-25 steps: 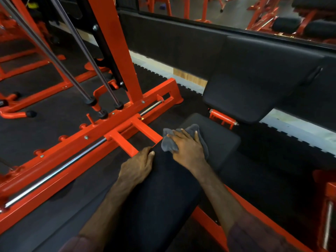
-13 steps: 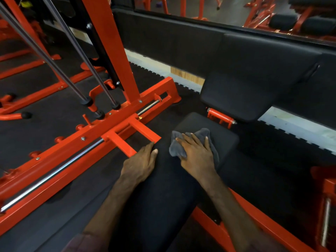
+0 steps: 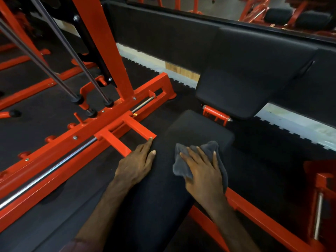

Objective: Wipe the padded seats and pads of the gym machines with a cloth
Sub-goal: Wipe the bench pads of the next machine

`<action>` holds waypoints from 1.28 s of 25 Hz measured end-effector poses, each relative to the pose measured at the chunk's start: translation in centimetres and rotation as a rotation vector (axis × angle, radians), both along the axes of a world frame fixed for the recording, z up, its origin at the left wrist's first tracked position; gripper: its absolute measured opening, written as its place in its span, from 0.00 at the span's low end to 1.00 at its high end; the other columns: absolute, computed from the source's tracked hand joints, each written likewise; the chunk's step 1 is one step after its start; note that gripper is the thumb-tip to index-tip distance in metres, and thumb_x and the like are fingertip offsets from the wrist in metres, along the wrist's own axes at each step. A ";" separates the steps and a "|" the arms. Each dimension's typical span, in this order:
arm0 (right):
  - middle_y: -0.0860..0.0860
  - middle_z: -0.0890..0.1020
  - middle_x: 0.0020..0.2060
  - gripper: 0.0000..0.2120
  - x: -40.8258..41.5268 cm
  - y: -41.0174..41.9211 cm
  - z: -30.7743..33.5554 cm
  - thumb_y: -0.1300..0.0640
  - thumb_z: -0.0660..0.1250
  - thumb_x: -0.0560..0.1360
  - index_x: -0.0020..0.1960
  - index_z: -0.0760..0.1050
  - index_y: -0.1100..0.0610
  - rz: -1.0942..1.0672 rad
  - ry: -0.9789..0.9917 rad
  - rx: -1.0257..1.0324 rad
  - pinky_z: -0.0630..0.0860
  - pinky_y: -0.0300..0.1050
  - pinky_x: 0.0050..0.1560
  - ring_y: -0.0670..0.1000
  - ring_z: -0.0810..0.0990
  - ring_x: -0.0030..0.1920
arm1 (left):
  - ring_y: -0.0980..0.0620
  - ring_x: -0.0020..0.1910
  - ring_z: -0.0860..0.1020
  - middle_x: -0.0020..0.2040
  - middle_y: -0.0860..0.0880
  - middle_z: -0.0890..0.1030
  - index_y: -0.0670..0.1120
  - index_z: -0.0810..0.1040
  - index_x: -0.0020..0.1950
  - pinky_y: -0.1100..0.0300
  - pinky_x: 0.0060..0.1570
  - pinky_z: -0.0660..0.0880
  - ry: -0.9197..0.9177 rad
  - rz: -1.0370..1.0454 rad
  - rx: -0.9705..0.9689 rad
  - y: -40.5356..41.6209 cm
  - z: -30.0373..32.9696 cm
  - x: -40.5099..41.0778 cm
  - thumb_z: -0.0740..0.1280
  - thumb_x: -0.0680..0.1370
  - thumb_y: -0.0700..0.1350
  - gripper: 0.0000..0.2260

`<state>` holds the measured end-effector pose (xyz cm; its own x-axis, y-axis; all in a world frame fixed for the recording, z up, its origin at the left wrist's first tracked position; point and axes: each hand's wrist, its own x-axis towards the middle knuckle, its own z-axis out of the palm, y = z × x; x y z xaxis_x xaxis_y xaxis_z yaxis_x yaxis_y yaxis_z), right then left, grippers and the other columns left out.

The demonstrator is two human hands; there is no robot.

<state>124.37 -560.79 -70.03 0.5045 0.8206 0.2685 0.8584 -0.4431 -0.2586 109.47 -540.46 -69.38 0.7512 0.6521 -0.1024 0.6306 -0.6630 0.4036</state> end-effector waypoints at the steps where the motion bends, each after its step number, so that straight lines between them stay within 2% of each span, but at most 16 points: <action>1: 0.47 0.75 0.74 0.36 -0.1 0.0 -0.2 0.57 0.75 0.66 0.74 0.74 0.48 0.054 -0.013 0.018 0.62 0.69 0.77 0.52 0.69 0.78 | 0.47 0.75 0.72 0.81 0.55 0.66 0.60 0.50 0.86 0.44 0.64 0.75 -0.004 -0.001 0.007 0.1 0.0 0.1 0.49 0.86 0.64 0.28; 3: 0.47 0.77 0.72 0.34 1.8 2.3 -0.2 0.57 0.74 0.66 0.73 0.75 0.49 0.095 -0.015 0.045 0.64 0.70 0.75 0.52 0.72 0.76 | 0.48 0.76 0.71 0.81 0.55 0.66 0.61 0.49 0.86 0.44 0.65 0.74 -0.011 -0.014 -0.004 0.4 -0.1 0.3 0.49 0.86 0.64 0.28; 6: 0.49 0.76 0.73 0.31 3.8 3.4 0.3 0.57 0.72 0.71 0.74 0.74 0.48 -0.096 0.030 -0.001 0.60 0.70 0.78 0.53 0.70 0.77 | 0.49 0.76 0.71 0.81 0.56 0.66 0.64 0.49 0.85 0.43 0.66 0.75 -0.023 -0.021 -0.018 0.5 -0.2 0.1 0.49 0.86 0.65 0.27; 8: 0.50 0.74 0.75 0.33 2.6 1.1 0.1 0.57 0.73 0.71 0.75 0.73 0.48 -0.165 0.052 0.020 0.58 0.69 0.79 0.54 0.68 0.78 | 0.50 0.76 0.71 0.80 0.57 0.67 0.64 0.49 0.85 0.44 0.65 0.76 -0.030 -0.026 -0.009 0.4 -0.2 0.0 0.48 0.86 0.65 0.27; 11: 0.48 0.72 0.76 0.37 -0.3 -1.6 -0.1 0.57 0.74 0.67 0.76 0.73 0.48 -0.073 0.024 0.011 0.57 0.67 0.80 0.53 0.66 0.79 | 0.49 0.75 0.73 0.79 0.56 0.68 0.62 0.51 0.85 0.43 0.64 0.76 -0.040 -0.028 -0.001 0.3 -0.2 0.3 0.49 0.86 0.64 0.27; 13: 0.47 0.74 0.75 0.36 1.2 0.2 -0.3 0.57 0.72 0.67 0.75 0.73 0.47 -0.006 -0.012 0.011 0.58 0.67 0.79 0.51 0.67 0.78 | 0.48 0.74 0.73 0.79 0.54 0.68 0.59 0.54 0.85 0.43 0.64 0.76 -0.041 -0.021 0.006 0.3 -0.2 1.0 0.51 0.86 0.63 0.27; 16: 0.48 0.75 0.74 0.32 4.2 1.8 0.0 0.57 0.71 0.70 0.74 0.73 0.48 -0.142 0.020 -0.003 0.57 0.68 0.79 0.52 0.67 0.79 | 0.45 0.73 0.75 0.79 0.51 0.70 0.57 0.58 0.83 0.41 0.64 0.77 -0.043 0.008 0.019 0.1 -0.2 1.7 0.51 0.86 0.62 0.26; 18: 0.49 0.72 0.76 0.34 3.3 0.0 -0.3 0.58 0.72 0.71 0.76 0.72 0.48 -0.213 0.070 0.032 0.55 0.68 0.80 0.53 0.65 0.80 | 0.45 0.73 0.75 0.78 0.51 0.70 0.57 0.59 0.83 0.40 0.63 0.77 -0.037 0.020 0.029 -0.2 -0.3 1.7 0.51 0.86 0.62 0.25; 21: 0.47 0.73 0.76 0.37 0.1 -2.0 -0.5 0.59 0.74 0.68 0.76 0.72 0.49 -0.115 0.045 0.088 0.59 0.68 0.79 0.52 0.66 0.80 | 0.47 0.73 0.74 0.78 0.52 0.70 0.57 0.58 0.84 0.41 0.63 0.77 -0.055 0.017 0.025 -0.3 -0.3 1.7 0.51 0.86 0.62 0.26; 23: 0.47 0.76 0.73 0.36 2.3 -0.3 -0.5 0.58 0.74 0.66 0.74 0.74 0.49 -0.027 -0.021 0.100 0.61 0.69 0.78 0.52 0.70 0.77 | 0.47 0.74 0.73 0.79 0.53 0.69 0.58 0.56 0.84 0.40 0.64 0.77 -0.048 -0.003 0.011 0.3 -0.5 1.8 0.50 0.86 0.63 0.27; 26: 0.48 0.75 0.74 0.36 6.1 0.6 -0.4 0.59 0.75 0.67 0.75 0.73 0.49 -0.206 0.016 0.049 0.62 0.70 0.77 0.53 0.69 0.78 | 0.49 0.76 0.71 0.80 0.54 0.67 0.59 0.54 0.85 0.40 0.66 0.75 -0.039 -0.008 -0.015 0.6 -0.5 1.6 0.50 0.86 0.64 0.28; 28: 0.50 0.73 0.76 0.35 4.9 -1.0 -1.1 0.60 0.73 0.69 0.76 0.72 0.51 -0.277 0.075 0.094 0.61 0.71 0.77 0.55 0.65 0.80 | 0.48 0.76 0.72 0.80 0.54 0.68 0.58 0.55 0.85 0.41 0.66 0.76 -0.042 -0.006 -0.008 0.3 -0.5 1.6 0.50 0.86 0.64 0.28; 30: 0.50 0.73 0.76 0.36 2.8 -1.9 -1.3 0.59 0.73 0.68 0.75 0.73 0.51 -0.186 0.055 0.109 0.61 0.70 0.78 0.55 0.66 0.80 | 0.48 0.75 0.73 0.80 0.54 0.68 0.59 0.54 0.85 0.41 0.65 0.76 -0.033 -0.001 0.004 0.3 -0.4 1.8 0.49 0.86 0.64 0.28; 32: 0.49 0.75 0.74 0.35 4.6 -0.5 -1.2 0.58 0.72 0.67 0.75 0.74 0.50 -0.058 -0.001 0.096 0.61 0.69 0.78 0.53 0.69 0.78 | 0.48 0.75 0.73 0.80 0.55 0.67 0.59 0.53 0.85 0.41 0.65 0.76 -0.020 -0.010 0.008 0.4 -0.5 2.0 0.49 0.86 0.64 0.28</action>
